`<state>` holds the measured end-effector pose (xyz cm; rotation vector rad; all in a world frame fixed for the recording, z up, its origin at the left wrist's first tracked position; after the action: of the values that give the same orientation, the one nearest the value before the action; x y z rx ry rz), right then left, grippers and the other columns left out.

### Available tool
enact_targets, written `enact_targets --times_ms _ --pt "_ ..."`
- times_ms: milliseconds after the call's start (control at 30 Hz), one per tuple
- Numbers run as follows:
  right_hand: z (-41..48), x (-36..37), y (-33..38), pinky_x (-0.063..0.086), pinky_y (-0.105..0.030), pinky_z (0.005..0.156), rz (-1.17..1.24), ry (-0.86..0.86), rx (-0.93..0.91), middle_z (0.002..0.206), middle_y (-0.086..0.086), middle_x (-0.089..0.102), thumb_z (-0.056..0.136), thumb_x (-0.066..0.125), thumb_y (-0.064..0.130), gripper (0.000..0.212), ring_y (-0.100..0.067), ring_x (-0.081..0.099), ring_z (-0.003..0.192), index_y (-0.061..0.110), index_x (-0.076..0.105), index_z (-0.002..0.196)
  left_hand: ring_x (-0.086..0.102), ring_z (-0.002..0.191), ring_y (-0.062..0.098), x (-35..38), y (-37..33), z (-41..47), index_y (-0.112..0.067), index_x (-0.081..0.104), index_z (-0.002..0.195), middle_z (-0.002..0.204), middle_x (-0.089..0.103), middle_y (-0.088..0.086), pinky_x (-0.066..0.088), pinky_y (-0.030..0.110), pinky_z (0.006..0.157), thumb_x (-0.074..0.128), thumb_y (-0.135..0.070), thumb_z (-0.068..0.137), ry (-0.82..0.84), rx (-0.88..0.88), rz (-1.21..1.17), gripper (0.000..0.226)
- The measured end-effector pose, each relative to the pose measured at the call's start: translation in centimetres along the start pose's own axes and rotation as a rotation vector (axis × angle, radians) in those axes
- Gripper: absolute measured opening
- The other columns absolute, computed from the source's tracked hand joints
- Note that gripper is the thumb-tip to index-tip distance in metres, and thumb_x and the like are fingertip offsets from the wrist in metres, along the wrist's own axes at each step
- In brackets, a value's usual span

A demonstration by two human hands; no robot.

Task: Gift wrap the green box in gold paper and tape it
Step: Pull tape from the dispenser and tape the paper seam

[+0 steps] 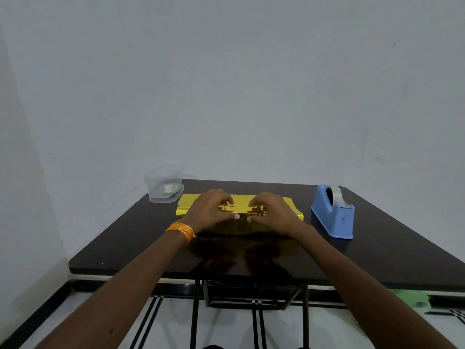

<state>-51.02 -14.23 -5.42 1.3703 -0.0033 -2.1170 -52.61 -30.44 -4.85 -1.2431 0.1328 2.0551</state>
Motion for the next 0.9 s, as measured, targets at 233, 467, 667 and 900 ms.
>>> enact_targets --times_ms 233,467,667,900 --pt "-1.7 -4.0 -0.9 0.05 -0.028 0.071 0.061 -0.197 0.016 0.091 0.006 0.069 0.089 0.072 0.032 0.015 -0.007 0.061 0.082 0.018 0.074 0.095 0.061 0.078 0.005 0.0 -3.7 1.7 -0.018 0.073 0.084 0.083 0.068 -0.007 0.049 0.022 0.068 0.07 -0.048 0.085 -0.097 0.03 -0.215 0.03" --pt "-5.3 -10.7 -7.2 0.05 -0.026 0.07 0.091 -0.422 0.301 0.077 0.007 0.072 0.088 0.067 0.02 0.013 -0.007 0.064 0.074 0.014 0.076 0.081 0.063 0.08 0.01 3.9 -11.1 4.7 -0.014 0.071 0.102 0.082 0.069 -0.003 0.051 0.028 0.073 0.071 -0.027 0.088 -0.058 0.083 -0.356 0.019" --pt "-10.2 -14.7 -13.2 0.041 -0.033 0.054 0.064 -0.594 0.534 0.062 -0.014 0.062 0.088 0.06 0.011 0.024 -0.021 0.055 0.055 -0.003 0.062 0.069 0.063 0.083 0.016 8.5 -16.3 7.5 -0.011 0.069 0.104 0.087 0.07 0.001 0.05 0.03 0.074 0.072 -0.025 0.085 0.024 0.088 -0.37 0.024" --pt "-12.4 -14.0 -20.5 0.03 -0.031 0.056 0.326 -0.466 0.848 0.059 -0.008 0.036 0.091 0.066 0.026 0.043 -0.02 0.033 0.056 0.011 0.039 0.061 0.061 0.094 0.021 13.3 -19.9 11.1 -0.008 0.064 0.111 0.104 0.066 0.006 0.048 0.033 0.077 0.072 -0.034 0.085 0.119 0.073 -0.306 0.038"
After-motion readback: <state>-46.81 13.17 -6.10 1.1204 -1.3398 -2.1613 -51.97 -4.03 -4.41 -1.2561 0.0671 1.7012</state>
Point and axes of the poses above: each hand's wrist, its own z-axis towards the middle knuckle, its own x-axis out of the palm, y = z × x, the point moved 9 cm from there along z, towards the middle knuckle
